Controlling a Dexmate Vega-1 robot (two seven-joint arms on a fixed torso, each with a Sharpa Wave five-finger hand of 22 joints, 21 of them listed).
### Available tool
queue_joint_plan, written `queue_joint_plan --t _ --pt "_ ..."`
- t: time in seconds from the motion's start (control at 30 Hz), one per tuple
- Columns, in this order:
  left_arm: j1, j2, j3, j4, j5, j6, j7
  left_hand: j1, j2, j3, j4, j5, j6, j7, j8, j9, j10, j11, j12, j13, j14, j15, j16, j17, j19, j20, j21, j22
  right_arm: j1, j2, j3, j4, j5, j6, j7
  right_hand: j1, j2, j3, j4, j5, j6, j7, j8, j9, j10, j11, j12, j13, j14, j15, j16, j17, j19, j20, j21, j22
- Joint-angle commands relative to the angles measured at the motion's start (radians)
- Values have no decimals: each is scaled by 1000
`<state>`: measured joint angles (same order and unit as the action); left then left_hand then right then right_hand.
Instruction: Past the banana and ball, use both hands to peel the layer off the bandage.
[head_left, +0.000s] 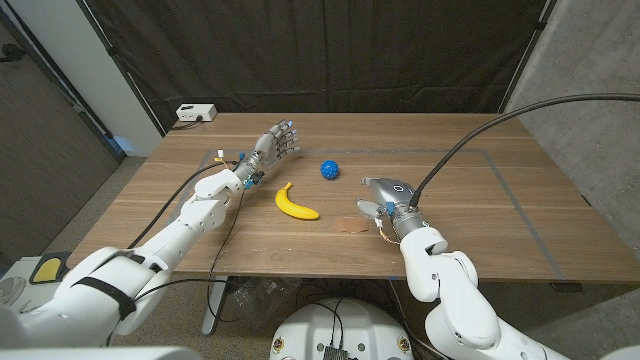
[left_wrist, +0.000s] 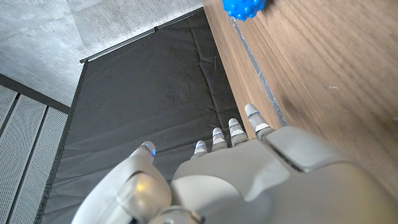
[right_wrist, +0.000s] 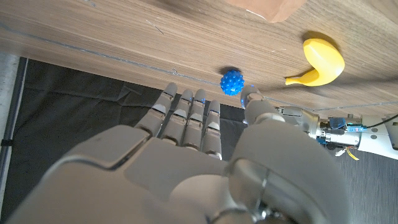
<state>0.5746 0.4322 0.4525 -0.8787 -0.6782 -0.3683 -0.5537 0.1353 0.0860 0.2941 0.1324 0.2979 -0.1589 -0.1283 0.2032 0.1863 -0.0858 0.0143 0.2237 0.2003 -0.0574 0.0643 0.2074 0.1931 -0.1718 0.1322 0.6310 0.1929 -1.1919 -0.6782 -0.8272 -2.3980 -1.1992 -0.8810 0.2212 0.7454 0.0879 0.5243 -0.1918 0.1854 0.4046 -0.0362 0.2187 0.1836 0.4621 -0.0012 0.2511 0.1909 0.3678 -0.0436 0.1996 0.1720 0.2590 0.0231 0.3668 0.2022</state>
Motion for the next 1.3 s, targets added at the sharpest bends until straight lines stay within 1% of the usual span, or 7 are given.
queue_joint_plan --t 0.03,0.1,0.2,0.5,0.87,0.93,1.3 --pt "-7 -4 0 13 3 0 -7 2 1 -3 -3 -3 5 0 0 2 3 4 0 0 6 4 1 4 -3 5 0 3 -28 76 8 61 -150 33 85 44 -15 -6 5 6 42 -8 14 3 30 -3 9 2 22 -40 0 5 13 3 11 3" --pt "-8 -4 1 15 4 0 -8 2 1 -3 -3 -4 7 0 0 2 1 4 -1 0 6 5 1 4 -3 5 0 3 -34 86 14 68 -165 39 100 60 -16 -17 15 6 90 -16 27 4 39 -2 9 2 23 -43 0 9 12 1 13 4" --pt "-11 -5 3 18 6 0 -9 1 1 -4 -3 -4 7 0 0 2 1 3 -1 0 6 4 1 4 -2 5 0 3 -44 101 27 78 -173 50 115 68 -16 -22 18 6 100 -17 28 4 50 -12 12 1 28 -48 2 10 12 2 14 5" --pt "-19 -9 4 29 9 1 -12 0 1 -5 -2 -4 10 0 0 2 2 4 -1 0 5 4 0 4 -2 4 -1 3 -56 135 54 111 -181 76 149 67 -13 -29 25 4 104 -16 26 4 55 -9 12 1 30 -48 4 13 14 2 15 5" --pt "-33 -17 5 54 12 -3 -16 -1 1 -6 -1 -4 14 1 0 2 2 6 -2 0 6 5 0 5 -3 4 -3 3 -51 154 72 136 -178 92 181 68 -14 -39 29 3 105 -15 23 4 57 -3 10 1 30 -46 4 15 14 3 17 6" --pt "-37 -19 6 61 14 -5 -18 -1 1 -6 -1 -4 14 2 0 2 2 4 -2 0 6 5 0 5 -3 3 -3 3 -50 156 73 140 -182 92 186 68 -17 -43 30 2 107 -16 22 4 62 -8 11 1 31 -47 4 15 14 3 17 6" --pt "-58 -34 9 98 19 -14 -30 -2 1 -8 0 -5 15 1 -1 2 1 1 -3 0 6 6 0 5 -3 4 -4 3 -47 163 78 164 -170 96 183 43 -29 -69 47 1 122 -13 21 3 67 -4 10 2 32 -46 5 18 15 5 19 7"
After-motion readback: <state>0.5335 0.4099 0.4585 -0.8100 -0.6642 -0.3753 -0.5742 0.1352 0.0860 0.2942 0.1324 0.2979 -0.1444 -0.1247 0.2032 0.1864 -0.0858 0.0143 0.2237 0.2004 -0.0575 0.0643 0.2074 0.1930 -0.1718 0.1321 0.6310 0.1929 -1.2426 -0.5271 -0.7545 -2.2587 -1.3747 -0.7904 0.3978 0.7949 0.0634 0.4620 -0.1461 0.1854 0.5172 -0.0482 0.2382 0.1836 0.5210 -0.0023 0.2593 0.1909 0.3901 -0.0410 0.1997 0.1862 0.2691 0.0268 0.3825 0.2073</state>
